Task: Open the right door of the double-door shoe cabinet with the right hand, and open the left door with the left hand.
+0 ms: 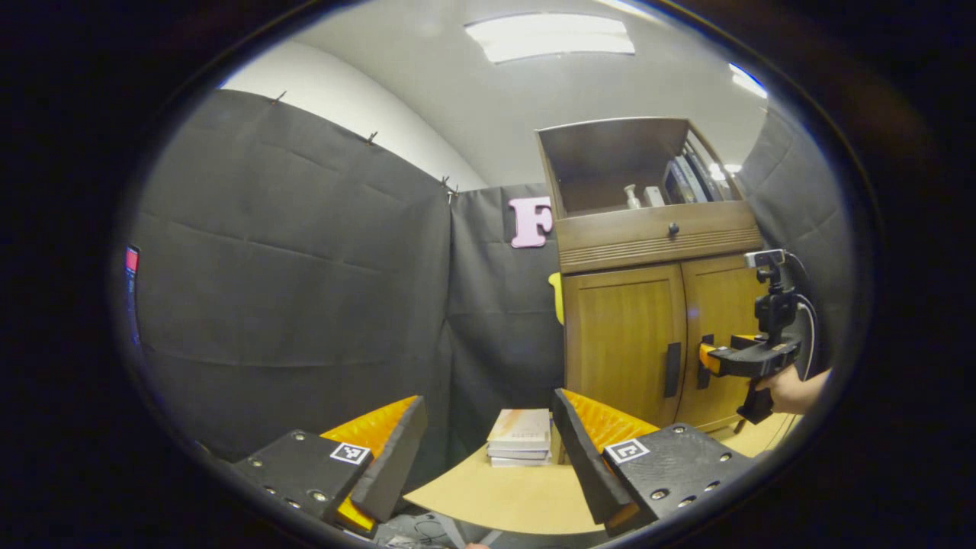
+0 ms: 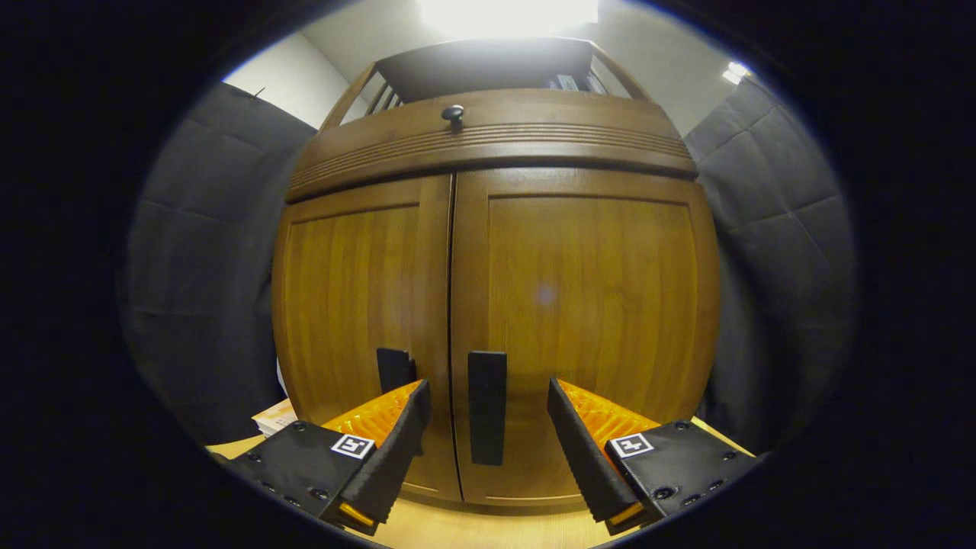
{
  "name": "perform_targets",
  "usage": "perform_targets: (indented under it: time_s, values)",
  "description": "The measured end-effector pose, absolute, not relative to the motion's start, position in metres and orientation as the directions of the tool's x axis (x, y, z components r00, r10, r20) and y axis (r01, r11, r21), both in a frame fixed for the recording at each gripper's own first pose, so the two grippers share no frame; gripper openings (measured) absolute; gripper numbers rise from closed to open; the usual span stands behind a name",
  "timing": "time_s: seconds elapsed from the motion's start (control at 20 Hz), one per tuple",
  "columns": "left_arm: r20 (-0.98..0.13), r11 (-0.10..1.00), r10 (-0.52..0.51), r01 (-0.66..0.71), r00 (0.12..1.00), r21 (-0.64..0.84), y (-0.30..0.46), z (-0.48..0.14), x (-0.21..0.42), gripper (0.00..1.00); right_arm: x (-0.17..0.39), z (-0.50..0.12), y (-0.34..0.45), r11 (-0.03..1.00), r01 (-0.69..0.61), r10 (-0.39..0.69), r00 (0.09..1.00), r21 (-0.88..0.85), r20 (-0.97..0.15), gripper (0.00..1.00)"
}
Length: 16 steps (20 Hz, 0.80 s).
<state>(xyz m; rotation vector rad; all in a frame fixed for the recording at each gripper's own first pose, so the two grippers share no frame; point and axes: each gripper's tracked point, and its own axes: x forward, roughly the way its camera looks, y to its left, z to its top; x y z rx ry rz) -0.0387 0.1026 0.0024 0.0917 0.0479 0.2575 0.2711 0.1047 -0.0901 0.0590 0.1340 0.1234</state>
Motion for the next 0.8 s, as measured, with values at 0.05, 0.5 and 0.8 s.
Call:
perform_targets:
  time_s: [0.05, 0.5, 0.8]
  values:
    - [-0.037, 0.961, 0.263, -0.258, 0.964, 0.096, 0.105, 0.0, -0.041, 0.95, 0.274, -0.095, 0.106, 0.991, -0.117, 0.126, 0.982, 0.071, -0.141, 0.96]
    - [-0.039, 0.947, 0.296, -0.288, 0.954, 0.14, 0.116, 0.007, -0.05, 0.96, 0.302, -0.123, 0.111, 0.993, -0.083, 0.096, 0.978, 0.081, -0.185, 0.65]
    - [-0.038, 0.949, 0.293, -0.285, 0.955, 0.135, 0.112, 0.004, -0.051, 0.96, 0.308, -0.124, 0.113, 0.992, -0.09, 0.107, 0.973, 0.09, -0.206, 0.21]
